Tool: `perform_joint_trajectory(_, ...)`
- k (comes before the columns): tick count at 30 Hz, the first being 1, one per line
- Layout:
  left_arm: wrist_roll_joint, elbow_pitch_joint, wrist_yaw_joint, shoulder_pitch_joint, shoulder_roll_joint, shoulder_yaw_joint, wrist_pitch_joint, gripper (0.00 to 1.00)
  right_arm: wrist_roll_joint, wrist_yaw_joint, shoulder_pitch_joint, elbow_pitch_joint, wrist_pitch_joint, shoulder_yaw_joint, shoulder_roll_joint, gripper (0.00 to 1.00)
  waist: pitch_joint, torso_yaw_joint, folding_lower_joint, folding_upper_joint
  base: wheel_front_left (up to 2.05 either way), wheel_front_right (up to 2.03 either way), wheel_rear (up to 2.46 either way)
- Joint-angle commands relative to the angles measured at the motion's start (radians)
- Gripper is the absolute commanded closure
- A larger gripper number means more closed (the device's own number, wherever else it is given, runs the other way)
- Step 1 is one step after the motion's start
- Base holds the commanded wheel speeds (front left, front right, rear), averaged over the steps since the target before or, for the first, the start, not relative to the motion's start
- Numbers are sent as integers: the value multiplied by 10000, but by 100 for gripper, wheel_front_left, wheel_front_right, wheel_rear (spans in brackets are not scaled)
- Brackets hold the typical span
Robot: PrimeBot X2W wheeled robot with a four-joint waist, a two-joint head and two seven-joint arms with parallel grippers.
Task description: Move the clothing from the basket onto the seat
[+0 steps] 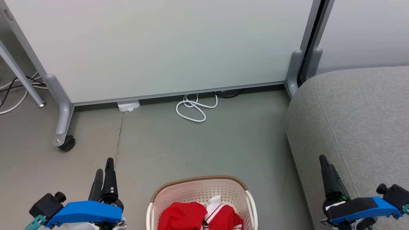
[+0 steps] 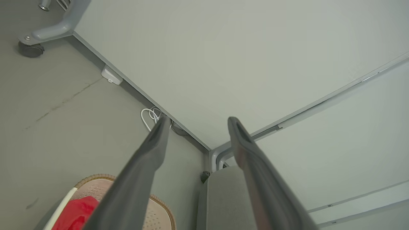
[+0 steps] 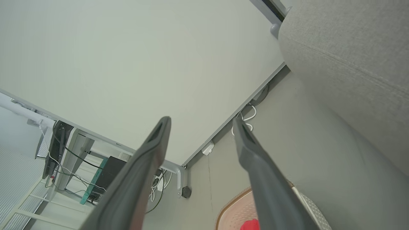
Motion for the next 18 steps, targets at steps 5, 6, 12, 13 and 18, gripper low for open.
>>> perform_joint_trajectory(5, 1253, -233, 43, -260, 105, -173, -273, 0, -1197, 24, -242, -108, -209, 75, -71, 0, 5, 15, -2, 0, 0, 0, 0)
perform_joint_trajectory(6, 1409, -230, 45, -257, 108, -195, -314, 0, -1340, 25, -248, -102, -226, 85, -72, 0, 5, 17, -2, 0, 0, 0, 0)
perform_joint_trajectory(12, 2317, -205, 69, -239, 136, -321, -505, 0, -2193, 26, -241, -101, -322, 166, -79, 0, 7, 27, -2, 0, 0, 0, 0)
perform_joint_trajectory(13, 2454, -192, 72, -237, 139, -341, -534, 0, -2334, 27, -239, -106, -340, 174, -80, 0, 8, 28, -2, 0, 0, 0, 0)
perform_joint_trajectory(18, 3127, -144, 84, -239, 155, -446, -687, 0, -2986, 29, -238, -129, -448, 206, -85, 0, 4, 34, -2, 0, 0, 0, 0)
